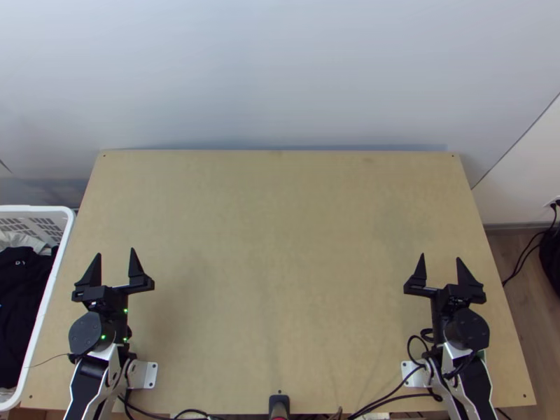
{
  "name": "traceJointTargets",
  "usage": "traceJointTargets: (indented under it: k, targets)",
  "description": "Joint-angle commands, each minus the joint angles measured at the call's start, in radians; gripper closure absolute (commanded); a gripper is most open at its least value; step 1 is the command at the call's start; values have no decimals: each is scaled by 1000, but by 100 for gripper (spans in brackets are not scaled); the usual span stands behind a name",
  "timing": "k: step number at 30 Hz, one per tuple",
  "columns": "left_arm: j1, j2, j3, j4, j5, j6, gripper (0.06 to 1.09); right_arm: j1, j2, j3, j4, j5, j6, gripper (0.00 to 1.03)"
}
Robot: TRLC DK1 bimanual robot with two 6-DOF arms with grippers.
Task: Fold the t-shirt
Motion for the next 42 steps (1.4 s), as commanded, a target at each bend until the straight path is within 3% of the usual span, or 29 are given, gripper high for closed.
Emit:
traceJointTargets:
  k: [1,14,17,23,25,31,35,38,42]
  targets:
    - [0,0,1,0,0,-2,10,0,0,0,0,0,0,4]
    - [-12,0,1,0,3,-13,10,11,1,0,0,0,0,4]
    - [0,0,1,0,2,55,10,8,0,0,0,0,0,4]
    - [-28,-1,1,8,-3,-45,10,11,0,0,0,-1,10,4]
    - [-41,-1,1,14,-18,-43,10,29,0,0,0,-1,60,4]
    - [-52,-3,4,49,-60,-6,10,56,0,-1,11,0,59,4]
    - [-35,-3,21,11,-66,-19,10,69,-2,-6,41,11,14,4]
    - [-20,-1,42,3,-83,-19,10,94,-2,-6,45,66,-98,4]
    - [31,3,99,-9,-81,-13,10,85,-3,-1,97,92,-184,4]
